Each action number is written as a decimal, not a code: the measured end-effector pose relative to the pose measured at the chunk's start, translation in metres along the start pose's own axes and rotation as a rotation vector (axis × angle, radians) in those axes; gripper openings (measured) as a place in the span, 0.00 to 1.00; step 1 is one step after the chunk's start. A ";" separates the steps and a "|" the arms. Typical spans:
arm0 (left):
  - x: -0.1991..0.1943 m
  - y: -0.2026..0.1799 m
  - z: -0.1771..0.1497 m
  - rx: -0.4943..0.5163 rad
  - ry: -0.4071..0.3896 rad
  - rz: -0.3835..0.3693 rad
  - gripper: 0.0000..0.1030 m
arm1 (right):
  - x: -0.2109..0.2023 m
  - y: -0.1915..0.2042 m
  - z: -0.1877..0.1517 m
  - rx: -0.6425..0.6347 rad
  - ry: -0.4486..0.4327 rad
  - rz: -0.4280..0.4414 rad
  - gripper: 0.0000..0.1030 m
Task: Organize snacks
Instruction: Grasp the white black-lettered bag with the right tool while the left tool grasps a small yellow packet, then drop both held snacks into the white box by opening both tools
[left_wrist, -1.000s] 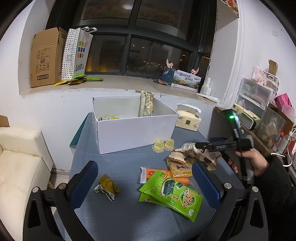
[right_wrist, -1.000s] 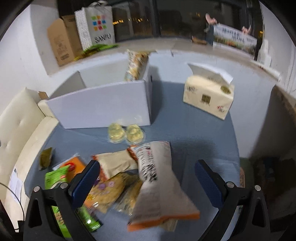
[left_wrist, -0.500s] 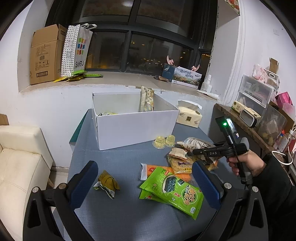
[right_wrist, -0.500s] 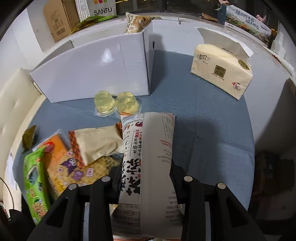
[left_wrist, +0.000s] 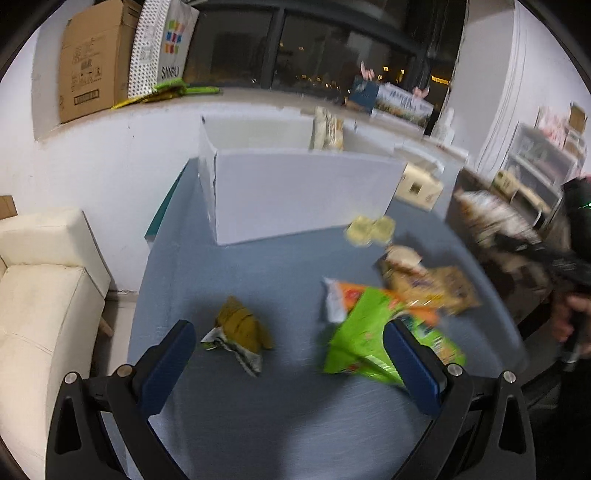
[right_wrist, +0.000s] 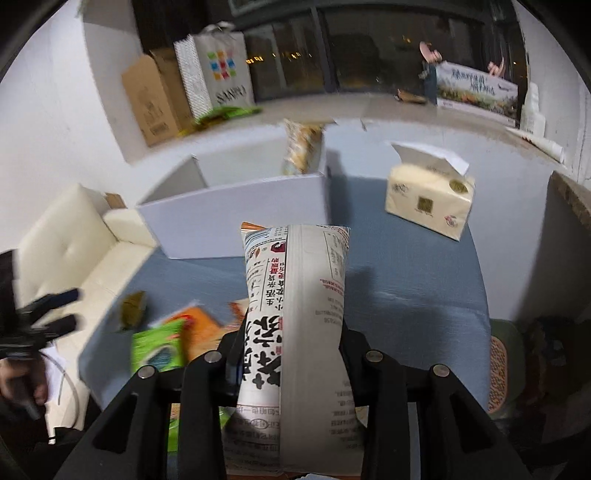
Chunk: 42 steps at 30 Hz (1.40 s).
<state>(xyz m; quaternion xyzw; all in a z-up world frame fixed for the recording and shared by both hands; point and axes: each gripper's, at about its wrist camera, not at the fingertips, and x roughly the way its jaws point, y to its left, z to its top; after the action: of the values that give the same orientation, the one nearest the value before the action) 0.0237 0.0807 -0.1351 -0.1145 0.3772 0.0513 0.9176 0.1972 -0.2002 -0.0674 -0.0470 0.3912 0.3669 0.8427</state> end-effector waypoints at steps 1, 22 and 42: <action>0.005 0.002 -0.001 0.006 0.013 -0.002 1.00 | -0.003 0.002 -0.002 -0.002 -0.009 0.004 0.38; 0.024 0.024 -0.001 0.001 0.007 -0.010 0.43 | -0.014 0.045 -0.034 -0.012 -0.034 0.104 0.38; 0.025 0.011 0.220 0.002 -0.228 -0.053 0.43 | 0.048 0.040 0.153 0.075 -0.120 0.142 0.38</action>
<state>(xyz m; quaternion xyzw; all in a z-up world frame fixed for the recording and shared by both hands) 0.1888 0.1463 -0.0031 -0.1168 0.2671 0.0392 0.9558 0.2871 -0.0870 0.0131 0.0343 0.3560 0.4130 0.8376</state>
